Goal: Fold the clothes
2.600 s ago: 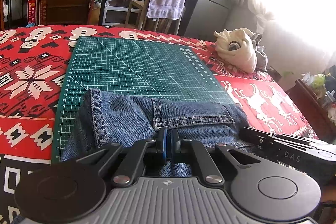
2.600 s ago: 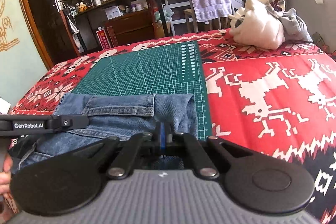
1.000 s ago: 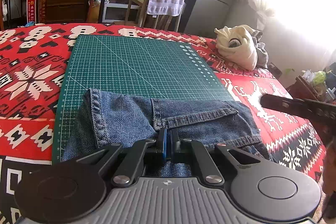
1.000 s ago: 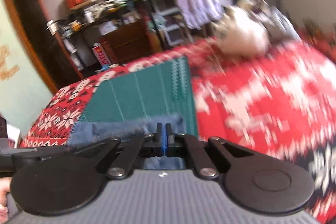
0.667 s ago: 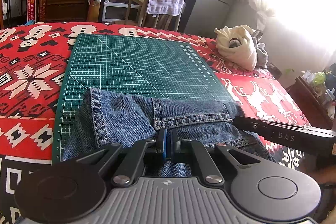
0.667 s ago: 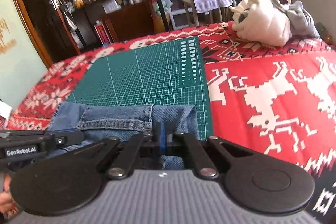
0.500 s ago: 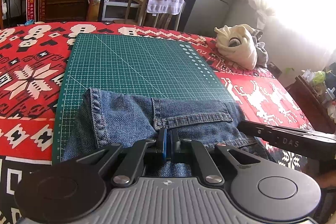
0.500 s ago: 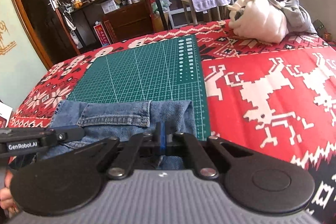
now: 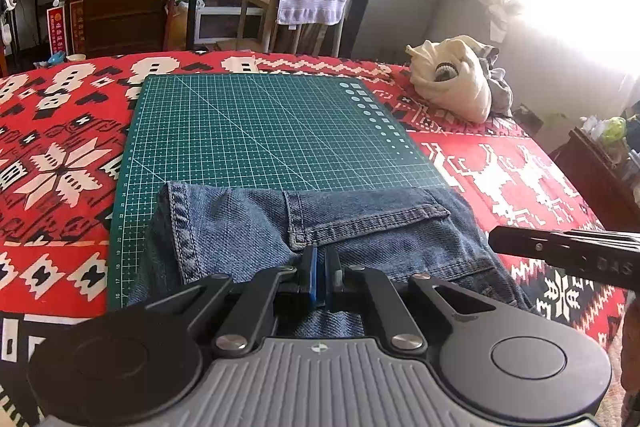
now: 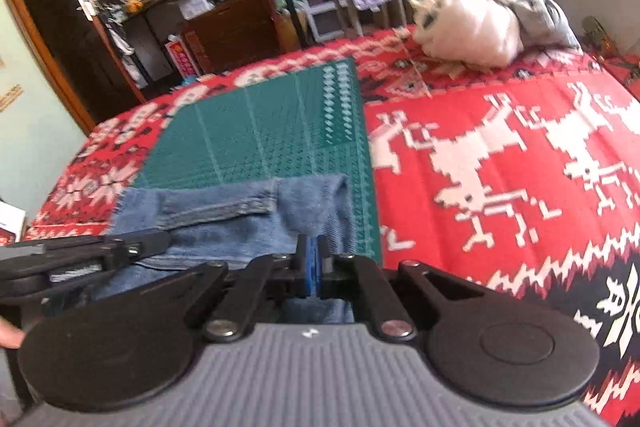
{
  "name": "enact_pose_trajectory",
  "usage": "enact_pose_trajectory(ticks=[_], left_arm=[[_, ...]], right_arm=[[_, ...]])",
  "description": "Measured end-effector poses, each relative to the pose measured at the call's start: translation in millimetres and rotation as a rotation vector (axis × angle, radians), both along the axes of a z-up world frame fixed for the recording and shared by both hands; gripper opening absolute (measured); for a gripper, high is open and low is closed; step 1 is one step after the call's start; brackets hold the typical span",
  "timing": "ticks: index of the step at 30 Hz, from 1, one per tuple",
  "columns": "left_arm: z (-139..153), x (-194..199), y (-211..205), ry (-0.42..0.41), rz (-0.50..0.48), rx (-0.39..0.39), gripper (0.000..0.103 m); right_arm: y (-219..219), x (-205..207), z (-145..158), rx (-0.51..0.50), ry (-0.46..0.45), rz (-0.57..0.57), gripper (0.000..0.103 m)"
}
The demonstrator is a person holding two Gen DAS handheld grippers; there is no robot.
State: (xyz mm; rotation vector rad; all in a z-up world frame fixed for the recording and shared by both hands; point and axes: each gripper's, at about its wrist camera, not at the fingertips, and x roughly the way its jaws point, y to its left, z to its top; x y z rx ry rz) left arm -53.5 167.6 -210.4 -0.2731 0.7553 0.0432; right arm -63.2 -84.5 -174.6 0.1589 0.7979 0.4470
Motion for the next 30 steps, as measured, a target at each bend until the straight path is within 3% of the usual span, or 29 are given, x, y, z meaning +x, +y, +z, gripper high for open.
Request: enact_pose_trajectory(ticks=[6, 11, 15, 19, 25, 30], left_arm=[[13, -6, -11, 0.001, -0.034, 0.024, 0.006], [15, -11, -23, 0.020, -0.080, 0.074, 0.006], [17, -17, -24, 0.020, -0.082, 0.053, 0.006], [18, -25, -21, 0.016, -0.076, -0.017, 0.006], [-1, -37, -20, 0.028, -0.060, -0.040, 0.010], [-6, -47, -7, 0.024, -0.015, -0.056, 0.003]], right_arm=[[21, -16, 19, 0.011, -0.039, 0.125, 0.007], [44, -25, 10, -0.008, -0.035, 0.196, 0.007], [44, -27, -11, 0.005, 0.007, 0.174, 0.006], [39, -24, -14, 0.041, 0.025, 0.161, 0.005], [36, -24, -18, 0.062, 0.023, 0.148, 0.005], [34, -22, -18, 0.057, 0.025, 0.160, 0.003]])
